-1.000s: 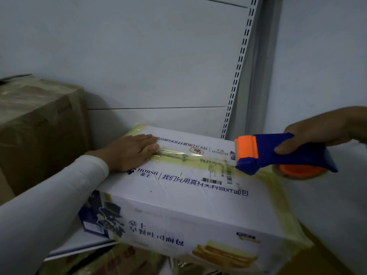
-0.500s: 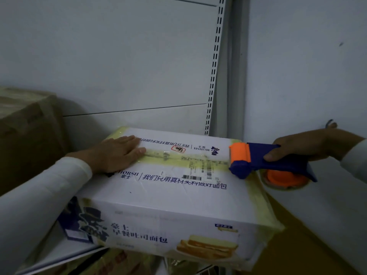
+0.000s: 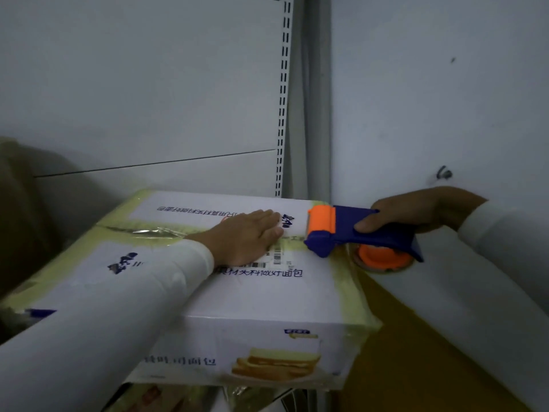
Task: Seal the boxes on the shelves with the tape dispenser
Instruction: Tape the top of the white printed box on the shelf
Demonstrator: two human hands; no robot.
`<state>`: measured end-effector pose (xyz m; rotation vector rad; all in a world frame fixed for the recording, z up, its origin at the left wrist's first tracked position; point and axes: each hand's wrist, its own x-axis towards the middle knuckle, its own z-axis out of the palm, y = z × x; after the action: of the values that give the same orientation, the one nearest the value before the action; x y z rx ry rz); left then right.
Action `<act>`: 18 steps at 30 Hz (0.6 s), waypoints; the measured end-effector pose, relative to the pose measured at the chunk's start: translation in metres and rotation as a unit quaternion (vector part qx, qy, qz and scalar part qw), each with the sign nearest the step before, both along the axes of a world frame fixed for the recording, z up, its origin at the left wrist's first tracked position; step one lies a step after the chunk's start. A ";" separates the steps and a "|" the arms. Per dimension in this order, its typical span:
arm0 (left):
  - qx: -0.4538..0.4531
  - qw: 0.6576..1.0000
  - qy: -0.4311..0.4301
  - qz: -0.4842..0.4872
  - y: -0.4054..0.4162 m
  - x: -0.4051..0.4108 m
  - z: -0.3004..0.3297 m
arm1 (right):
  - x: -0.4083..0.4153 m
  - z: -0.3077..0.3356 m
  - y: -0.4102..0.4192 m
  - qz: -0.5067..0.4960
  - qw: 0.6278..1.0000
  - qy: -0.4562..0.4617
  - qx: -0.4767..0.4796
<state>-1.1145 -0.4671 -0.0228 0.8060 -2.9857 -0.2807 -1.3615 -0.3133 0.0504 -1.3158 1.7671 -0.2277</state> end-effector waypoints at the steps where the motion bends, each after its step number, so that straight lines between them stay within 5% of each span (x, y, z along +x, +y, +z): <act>1: -0.001 1.000 0.001 -0.005 -0.001 0.001 -0.001 | -0.002 0.001 0.000 -0.005 1.000 0.005 0.002; 18: -0.001 0.997 -0.005 -0.082 -0.007 0.020 -0.004 | -0.025 -0.005 0.063 -0.084 0.995 0.039 0.027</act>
<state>-1.0948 -0.4744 -0.0273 0.5639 -3.0662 -0.2795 -1.3867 -0.2506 0.0457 -1.1525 1.9384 -0.2224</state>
